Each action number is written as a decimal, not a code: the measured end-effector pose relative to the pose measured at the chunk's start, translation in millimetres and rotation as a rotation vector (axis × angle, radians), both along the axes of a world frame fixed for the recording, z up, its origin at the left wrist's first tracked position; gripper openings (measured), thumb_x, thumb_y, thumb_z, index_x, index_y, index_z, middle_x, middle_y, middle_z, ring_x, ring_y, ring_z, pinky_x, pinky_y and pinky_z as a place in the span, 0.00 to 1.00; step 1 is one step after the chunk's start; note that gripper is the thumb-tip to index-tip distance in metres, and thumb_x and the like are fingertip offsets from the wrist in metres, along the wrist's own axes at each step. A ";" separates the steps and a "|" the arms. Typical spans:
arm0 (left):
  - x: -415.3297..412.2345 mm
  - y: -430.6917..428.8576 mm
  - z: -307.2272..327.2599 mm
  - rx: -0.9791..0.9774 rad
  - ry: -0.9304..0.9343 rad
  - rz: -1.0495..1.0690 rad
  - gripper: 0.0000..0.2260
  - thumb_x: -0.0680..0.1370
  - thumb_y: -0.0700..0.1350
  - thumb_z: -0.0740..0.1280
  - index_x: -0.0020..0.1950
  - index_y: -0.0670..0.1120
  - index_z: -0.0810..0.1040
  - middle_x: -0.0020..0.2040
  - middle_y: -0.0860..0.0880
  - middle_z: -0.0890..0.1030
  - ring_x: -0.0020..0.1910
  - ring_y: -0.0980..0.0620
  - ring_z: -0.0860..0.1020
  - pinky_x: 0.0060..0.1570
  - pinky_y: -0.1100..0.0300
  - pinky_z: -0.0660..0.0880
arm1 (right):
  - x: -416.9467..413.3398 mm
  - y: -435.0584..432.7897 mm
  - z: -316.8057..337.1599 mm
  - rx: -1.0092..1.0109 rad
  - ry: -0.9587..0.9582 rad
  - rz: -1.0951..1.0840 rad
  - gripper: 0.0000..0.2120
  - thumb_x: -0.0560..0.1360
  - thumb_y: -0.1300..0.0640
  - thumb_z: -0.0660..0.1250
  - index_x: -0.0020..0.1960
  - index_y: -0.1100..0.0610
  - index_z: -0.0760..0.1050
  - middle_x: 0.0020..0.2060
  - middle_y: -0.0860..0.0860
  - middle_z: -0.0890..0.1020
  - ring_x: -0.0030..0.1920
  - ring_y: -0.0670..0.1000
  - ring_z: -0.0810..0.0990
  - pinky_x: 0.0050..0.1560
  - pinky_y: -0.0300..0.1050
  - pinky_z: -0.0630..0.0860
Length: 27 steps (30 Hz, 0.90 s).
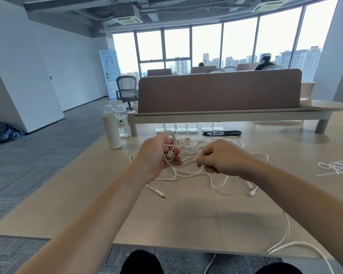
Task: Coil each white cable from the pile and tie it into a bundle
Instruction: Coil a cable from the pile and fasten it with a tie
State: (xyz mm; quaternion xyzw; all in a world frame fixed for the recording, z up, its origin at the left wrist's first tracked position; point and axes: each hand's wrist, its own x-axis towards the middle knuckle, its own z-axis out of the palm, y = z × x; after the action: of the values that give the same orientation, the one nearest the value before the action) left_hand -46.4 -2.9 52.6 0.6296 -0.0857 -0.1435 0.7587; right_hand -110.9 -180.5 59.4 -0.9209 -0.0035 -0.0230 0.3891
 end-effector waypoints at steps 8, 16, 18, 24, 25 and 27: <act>-4.8 -1.2 -1.5 0.042 0.030 -0.110 0.20 0.86 0.49 0.54 0.56 0.33 0.76 0.39 0.38 0.79 0.40 0.35 0.82 0.42 0.46 0.83 | 0.2 1.0 7.6 0.006 -0.132 -0.121 0.14 0.77 0.57 0.69 0.36 0.62 0.80 0.22 0.47 0.77 0.20 0.44 0.66 0.23 0.31 0.65; -9.1 -3.0 -3.2 0.157 0.012 -0.201 0.21 0.86 0.50 0.53 0.53 0.35 0.77 0.44 0.38 0.80 0.35 0.42 0.80 0.33 0.56 0.77 | 2.3 7.1 8.4 -0.017 -0.153 -0.100 0.12 0.78 0.57 0.68 0.40 0.63 0.82 0.22 0.48 0.78 0.20 0.44 0.67 0.23 0.31 0.66; -10.8 -4.3 -2.9 0.174 0.013 -0.260 0.22 0.86 0.51 0.52 0.55 0.35 0.78 0.48 0.37 0.82 0.39 0.41 0.81 0.38 0.55 0.78 | 5.6 8.2 5.4 -0.044 -0.157 -0.105 0.12 0.77 0.57 0.68 0.38 0.63 0.82 0.25 0.52 0.81 0.21 0.45 0.68 0.26 0.36 0.68; -14.0 -8.3 -4.4 0.221 -0.010 -0.268 0.21 0.86 0.53 0.53 0.51 0.39 0.76 0.40 0.41 0.82 0.34 0.46 0.77 0.34 0.56 0.72 | 14.0 9.0 -5.1 -0.130 -0.174 -0.146 0.13 0.77 0.57 0.67 0.35 0.59 0.81 0.28 0.52 0.84 0.20 0.44 0.69 0.29 0.40 0.69; -13.6 -8.8 -4.9 0.220 -0.012 -0.250 0.22 0.86 0.55 0.52 0.50 0.40 0.76 0.39 0.41 0.81 0.33 0.46 0.76 0.33 0.57 0.70 | 14.3 8.5 -6.2 -0.131 -0.183 -0.148 0.14 0.77 0.56 0.67 0.35 0.59 0.80 0.28 0.52 0.84 0.20 0.44 0.69 0.28 0.39 0.69; -11.6 -8.8 -6.0 0.227 -0.015 -0.205 0.23 0.85 0.58 0.53 0.49 0.40 0.76 0.37 0.42 0.80 0.32 0.47 0.75 0.31 0.58 0.67 | 13.8 6.8 -7.1 -0.104 -0.187 -0.122 0.13 0.78 0.54 0.68 0.37 0.58 0.81 0.29 0.51 0.84 0.23 0.47 0.72 0.28 0.39 0.70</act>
State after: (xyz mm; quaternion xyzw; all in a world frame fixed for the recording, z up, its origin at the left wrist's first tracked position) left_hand -58.0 -11.7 46.6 0.7004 -0.1387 -0.2243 0.6632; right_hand -97.1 -173.7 52.3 -0.9322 0.0151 -0.1324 0.3365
